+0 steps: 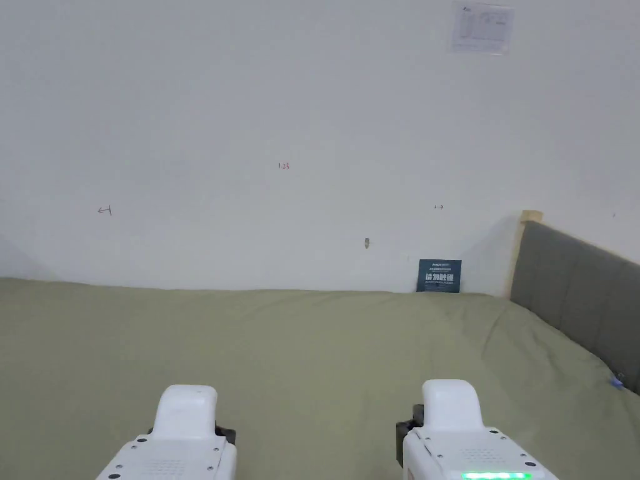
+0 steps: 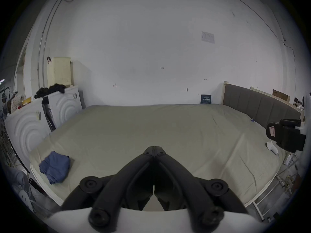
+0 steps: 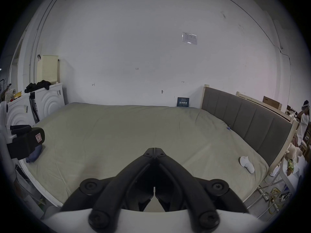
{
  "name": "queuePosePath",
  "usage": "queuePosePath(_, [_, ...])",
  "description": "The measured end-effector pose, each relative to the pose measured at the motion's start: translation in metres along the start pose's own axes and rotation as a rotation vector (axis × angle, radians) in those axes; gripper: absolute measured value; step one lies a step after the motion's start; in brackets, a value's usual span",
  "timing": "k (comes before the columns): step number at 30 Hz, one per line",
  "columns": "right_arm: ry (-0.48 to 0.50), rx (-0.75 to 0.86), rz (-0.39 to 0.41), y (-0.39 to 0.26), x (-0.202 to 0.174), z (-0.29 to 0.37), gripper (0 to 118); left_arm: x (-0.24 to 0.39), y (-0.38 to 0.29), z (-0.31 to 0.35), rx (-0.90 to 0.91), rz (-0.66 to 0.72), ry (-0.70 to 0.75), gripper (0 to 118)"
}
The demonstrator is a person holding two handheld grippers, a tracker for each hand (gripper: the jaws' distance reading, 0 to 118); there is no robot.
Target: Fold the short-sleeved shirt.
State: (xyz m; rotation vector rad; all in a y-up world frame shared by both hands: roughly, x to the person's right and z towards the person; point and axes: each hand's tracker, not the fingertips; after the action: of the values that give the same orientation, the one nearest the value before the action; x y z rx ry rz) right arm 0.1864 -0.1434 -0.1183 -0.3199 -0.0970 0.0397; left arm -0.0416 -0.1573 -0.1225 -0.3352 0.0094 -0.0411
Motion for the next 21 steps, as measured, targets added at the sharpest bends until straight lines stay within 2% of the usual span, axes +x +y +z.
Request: queuePosePath(21, [-0.035, 0.046, 0.019, 0.001, 0.008, 0.024, 1, -0.030, 0.011, 0.028, 0.048, 0.021, 0.065, 0])
